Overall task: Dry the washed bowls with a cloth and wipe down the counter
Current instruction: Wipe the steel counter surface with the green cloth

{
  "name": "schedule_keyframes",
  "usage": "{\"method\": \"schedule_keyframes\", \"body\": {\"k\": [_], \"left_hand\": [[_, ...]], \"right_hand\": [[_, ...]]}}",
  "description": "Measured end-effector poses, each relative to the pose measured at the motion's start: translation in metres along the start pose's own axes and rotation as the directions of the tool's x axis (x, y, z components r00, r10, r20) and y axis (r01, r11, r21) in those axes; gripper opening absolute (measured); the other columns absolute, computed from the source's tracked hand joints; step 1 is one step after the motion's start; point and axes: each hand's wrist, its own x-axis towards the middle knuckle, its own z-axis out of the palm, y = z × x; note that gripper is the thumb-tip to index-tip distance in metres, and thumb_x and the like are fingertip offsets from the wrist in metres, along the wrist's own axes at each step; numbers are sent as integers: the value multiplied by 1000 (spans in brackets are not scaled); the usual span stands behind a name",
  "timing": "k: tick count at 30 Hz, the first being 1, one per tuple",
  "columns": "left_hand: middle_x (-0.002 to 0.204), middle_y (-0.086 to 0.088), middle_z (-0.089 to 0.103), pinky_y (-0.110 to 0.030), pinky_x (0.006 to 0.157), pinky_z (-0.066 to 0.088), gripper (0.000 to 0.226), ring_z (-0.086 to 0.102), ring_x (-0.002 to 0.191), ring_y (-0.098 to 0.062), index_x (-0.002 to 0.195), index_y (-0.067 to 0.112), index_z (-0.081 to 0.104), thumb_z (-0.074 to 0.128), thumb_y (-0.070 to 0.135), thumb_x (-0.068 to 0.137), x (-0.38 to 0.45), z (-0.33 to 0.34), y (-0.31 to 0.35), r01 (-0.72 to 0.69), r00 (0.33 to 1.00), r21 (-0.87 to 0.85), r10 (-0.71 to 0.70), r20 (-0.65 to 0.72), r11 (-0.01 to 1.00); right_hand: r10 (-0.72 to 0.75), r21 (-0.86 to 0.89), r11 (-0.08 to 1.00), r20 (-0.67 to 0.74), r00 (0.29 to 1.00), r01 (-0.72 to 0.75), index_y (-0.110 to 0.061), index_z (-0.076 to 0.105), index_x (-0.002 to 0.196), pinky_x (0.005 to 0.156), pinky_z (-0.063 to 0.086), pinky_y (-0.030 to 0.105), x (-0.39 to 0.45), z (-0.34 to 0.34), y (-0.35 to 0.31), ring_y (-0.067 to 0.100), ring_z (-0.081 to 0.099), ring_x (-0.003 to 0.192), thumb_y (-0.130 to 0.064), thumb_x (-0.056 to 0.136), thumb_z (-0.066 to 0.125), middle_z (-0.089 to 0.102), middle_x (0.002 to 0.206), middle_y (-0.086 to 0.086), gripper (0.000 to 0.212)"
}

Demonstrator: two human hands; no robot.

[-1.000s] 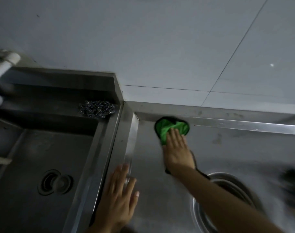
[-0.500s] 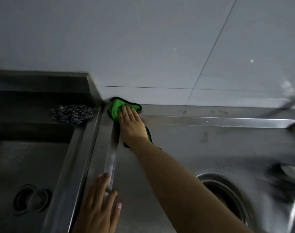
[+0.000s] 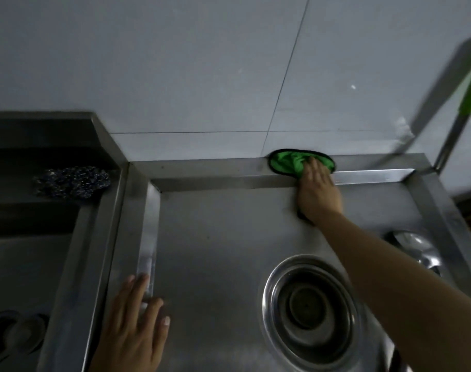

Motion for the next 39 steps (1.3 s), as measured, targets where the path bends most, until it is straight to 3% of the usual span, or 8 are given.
{"method": "schedule_keyframes", "body": {"k": [7,14,21,24,27,32,35,39], "left_hand": [[152,-25,41,-61,108,38,37,34,143,-45,102,8,75,56,37,90,0,-5,-2,-3,998,-20,4,61,1000],[158,-21,34,-55,118,27,46,25,149,-40,114,12,72,42,42,98,-1,-12,0,38,983,-11,-35,181,999],[154,-22,40,-53,118,27,42,31,146,-42,115,7,71,47,37,98,-2,-10,-4,35,983,-38,-27,180,999],[152,-24,41,-57,115,30,44,35,142,-45,112,7,73,44,37,97,-3,-7,-5,30,983,-29,-24,182,999],[149,-23,46,-62,110,33,46,38,137,-51,111,10,74,43,40,94,1,-5,2,43,977,19,-46,206,999],[147,-21,47,-62,110,33,49,42,135,-46,124,8,65,45,40,94,59,6,56,-119,960,21,109,258,993],[145,-18,48,-53,107,42,52,45,132,-44,127,12,62,43,43,89,97,22,94,-160,925,-21,158,347,987],[139,-18,54,-53,94,52,64,53,123,-45,128,21,61,78,49,73,144,30,134,-182,879,-5,165,448,983]], "right_hand": [[215,191,961,-54,975,-201,-5,13,158,125,-1,38,-10,11,-29,23,-3,154,-32,108,22,4,167,10,58],[-106,216,970,-34,994,111,-6,17,158,125,0,41,-42,44,-167,24,-5,154,-32,107,25,3,167,10,58],[-419,288,883,127,899,370,-11,19,159,124,-1,37,-114,58,-274,21,2,154,-31,107,27,11,167,6,56],[-474,254,869,175,863,425,-15,11,160,124,-4,35,-115,53,-248,16,-3,154,-27,105,20,5,168,2,57],[-415,226,898,153,897,377,-16,13,160,124,0,36,-97,43,-185,16,-1,154,-31,99,8,5,168,1,63],[-215,180,963,51,975,202,-13,31,156,124,13,38,-77,33,-56,18,13,153,-29,105,35,23,164,4,53],[-114,137,985,46,992,107,-14,32,155,124,12,36,-72,23,1,17,13,153,-31,105,35,23,164,3,53],[74,102,992,39,997,-77,-16,23,158,125,5,34,-69,11,71,15,5,154,-34,107,26,13,167,1,55]]}}
